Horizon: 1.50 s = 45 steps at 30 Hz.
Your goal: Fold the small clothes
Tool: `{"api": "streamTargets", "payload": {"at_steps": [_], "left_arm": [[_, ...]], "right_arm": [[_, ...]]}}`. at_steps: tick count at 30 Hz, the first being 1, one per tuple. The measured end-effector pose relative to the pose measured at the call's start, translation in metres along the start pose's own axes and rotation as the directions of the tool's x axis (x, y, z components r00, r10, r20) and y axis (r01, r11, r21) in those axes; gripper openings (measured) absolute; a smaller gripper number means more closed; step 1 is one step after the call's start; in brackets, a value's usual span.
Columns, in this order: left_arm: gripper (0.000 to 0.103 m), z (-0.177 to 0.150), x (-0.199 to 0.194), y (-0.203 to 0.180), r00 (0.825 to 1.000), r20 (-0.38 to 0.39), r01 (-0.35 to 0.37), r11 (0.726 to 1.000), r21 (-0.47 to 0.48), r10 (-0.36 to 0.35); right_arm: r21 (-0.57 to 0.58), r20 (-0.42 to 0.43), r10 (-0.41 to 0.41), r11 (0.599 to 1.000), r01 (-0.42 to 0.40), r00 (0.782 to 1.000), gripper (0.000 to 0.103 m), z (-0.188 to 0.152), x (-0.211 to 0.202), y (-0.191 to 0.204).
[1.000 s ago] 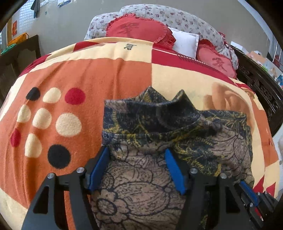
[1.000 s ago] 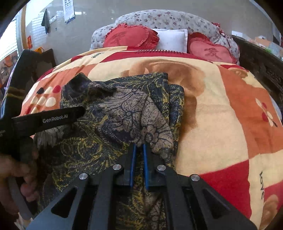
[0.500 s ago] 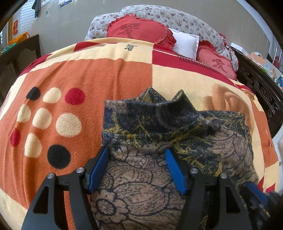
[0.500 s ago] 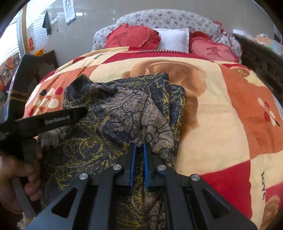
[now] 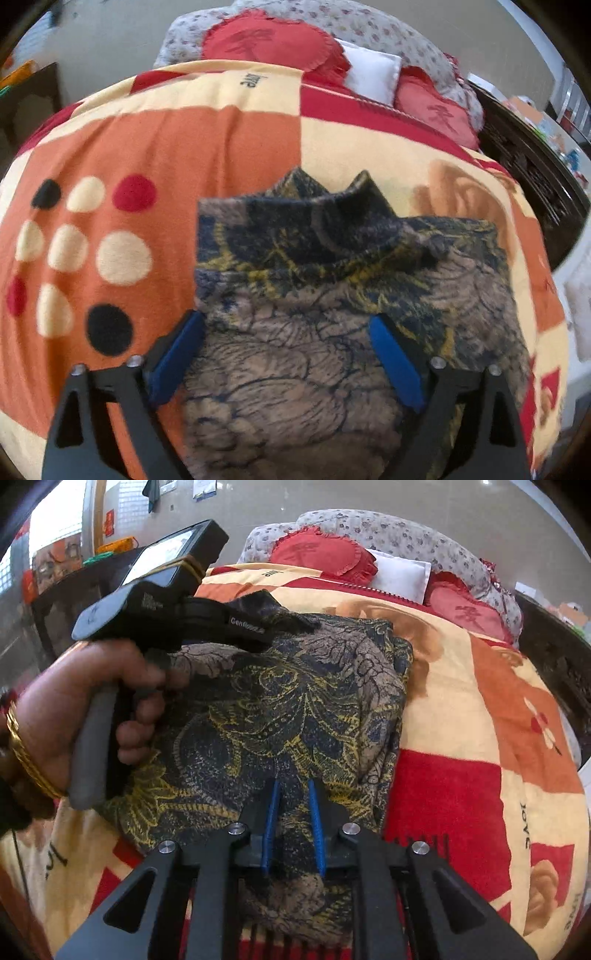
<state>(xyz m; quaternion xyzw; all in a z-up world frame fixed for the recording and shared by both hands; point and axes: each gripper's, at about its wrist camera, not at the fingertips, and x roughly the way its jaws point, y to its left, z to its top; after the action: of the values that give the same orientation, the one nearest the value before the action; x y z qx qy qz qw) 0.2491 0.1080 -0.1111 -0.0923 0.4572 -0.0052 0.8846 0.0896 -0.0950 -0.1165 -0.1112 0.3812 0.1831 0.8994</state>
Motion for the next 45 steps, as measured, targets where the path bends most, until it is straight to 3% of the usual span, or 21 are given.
{"api": "streamTargets", "payload": {"at_steps": [1,4,8,10,11,12,13,16,18,20,24,30,31,33,34,36,38,39,40,42,45], "left_arm": [[0.062,-0.001,-0.011,0.004,1.000,0.013,0.011,1.000,0.002,-0.011],[0.061,-0.024,-0.064,0.018,0.991,0.082,0.106,0.994,0.007,-0.106],[0.061,-0.085,-0.118,0.010,0.978,0.149,0.131,0.985,0.111,-0.147],[0.061,-0.109,-0.114,0.002,0.981,0.107,0.144,0.978,0.148,-0.161],[0.061,-0.119,-0.101,0.000,0.988,0.052,0.138,0.978,0.154,-0.147],[0.069,-0.128,-0.089,0.000,0.994,0.039,0.097,0.982,0.160,-0.104],[0.077,-0.134,-0.086,0.000,0.994,0.079,0.058,0.983,0.177,-0.073],[0.088,-0.125,-0.075,0.017,0.992,0.014,0.125,0.991,0.051,-0.126],[0.091,-0.122,-0.073,0.017,0.991,0.005,0.136,0.989,0.063,-0.137],[0.100,-0.123,-0.073,0.011,0.993,0.008,0.114,0.988,0.104,-0.116],[0.103,-0.123,-0.067,0.015,0.989,0.001,0.145,0.986,0.078,-0.145],[0.099,-0.123,-0.074,0.010,0.993,-0.036,0.116,0.985,0.132,-0.112],[0.095,-0.119,-0.080,0.012,0.991,-0.027,0.135,0.984,0.120,-0.133],[0.096,-0.104,-0.100,0.016,0.985,0.044,0.161,0.983,0.086,-0.165],[0.096,-0.090,-0.111,0.017,0.981,0.103,0.157,0.985,0.069,-0.163],[0.099,-0.064,-0.117,0.014,0.973,0.179,0.139,0.989,0.042,-0.144],[0.099,-0.031,-0.106,0.007,0.973,0.185,0.136,0.991,0.007,-0.135],[0.092,-0.014,-0.093,0.001,0.978,0.167,0.128,0.992,-0.007,-0.125],[0.064,0.001,-0.079,-0.004,0.984,0.144,0.107,0.994,-0.032,-0.101],[0.035,0.021,-0.054,-0.018,0.994,0.094,0.056,0.998,-0.028,-0.053],[0.031,0.041,-0.022,-0.026,0.997,0.066,-0.027,0.997,-0.066,0.032]], "right_arm": [[0.010,0.002,0.014,1.000,-0.014,1.000,0.031,-0.001,-0.001,-0.002],[0.082,-0.023,0.063,0.995,-0.061,0.998,0.031,0.001,-0.013,-0.017],[0.051,0.043,0.059,0.997,-0.061,0.997,0.032,-0.008,-0.049,-0.009],[0.021,-0.012,0.030,0.999,-0.029,0.999,0.042,-0.022,-0.042,-0.003],[0.023,-0.084,0.021,1.000,-0.019,0.996,0.047,-0.032,-0.026,-0.004],[0.038,-0.091,0.037,0.999,-0.033,0.995,0.047,-0.037,-0.020,-0.006],[0.055,-0.070,0.055,0.997,-0.052,0.996,0.049,-0.037,-0.022,-0.009],[0.121,-0.083,0.117,0.987,-0.107,0.990,0.054,-0.031,-0.019,-0.019],[0.127,-0.070,0.146,0.982,-0.137,0.987,0.062,-0.030,-0.018,-0.020],[0.101,-0.074,0.176,0.981,-0.168,0.982,0.075,-0.027,-0.017,-0.016],[0.053,-0.097,0.180,0.983,-0.175,0.979,0.078,-0.028,-0.016,-0.010],[0.045,-0.165,0.243,0.970,-0.238,0.956,0.078,-0.026,-0.017,-0.016],[0.041,-0.177,0.249,0.969,-0.246,0.952,0.078,-0.025,-0.019,-0.018],[0.048,-0.175,0.257,0.967,-0.252,0.951,0.067,-0.020,-0.028,-0.025],[0.060,-0.152,0.262,0.965,-0.255,0.953,0.057,-0.014,-0.034,-0.033],[0.085,-0.047,0.232,0.970,-0.228,0.972,0.055,0.005,-0.048,-0.050],[0.099,0.053,0.164,0.981,-0.169,0.985,0.054,0.030,-0.050,-0.061],[0.124,0.085,0.135,0.982,-0.145,0.987,0.053,0.046,-0.044,-0.066],[0.161,0.100,0.113,0.979,-0.128,0.989,0.047,0.062,-0.034,-0.071],[0.220,0.064,0.050,0.973,-0.063,0.997,0.033,0.087,-0.009,-0.074],[0.307,0.006,-0.007,0.952,0.004,1.000,0.024,0.116,0.031,-0.079]]}}
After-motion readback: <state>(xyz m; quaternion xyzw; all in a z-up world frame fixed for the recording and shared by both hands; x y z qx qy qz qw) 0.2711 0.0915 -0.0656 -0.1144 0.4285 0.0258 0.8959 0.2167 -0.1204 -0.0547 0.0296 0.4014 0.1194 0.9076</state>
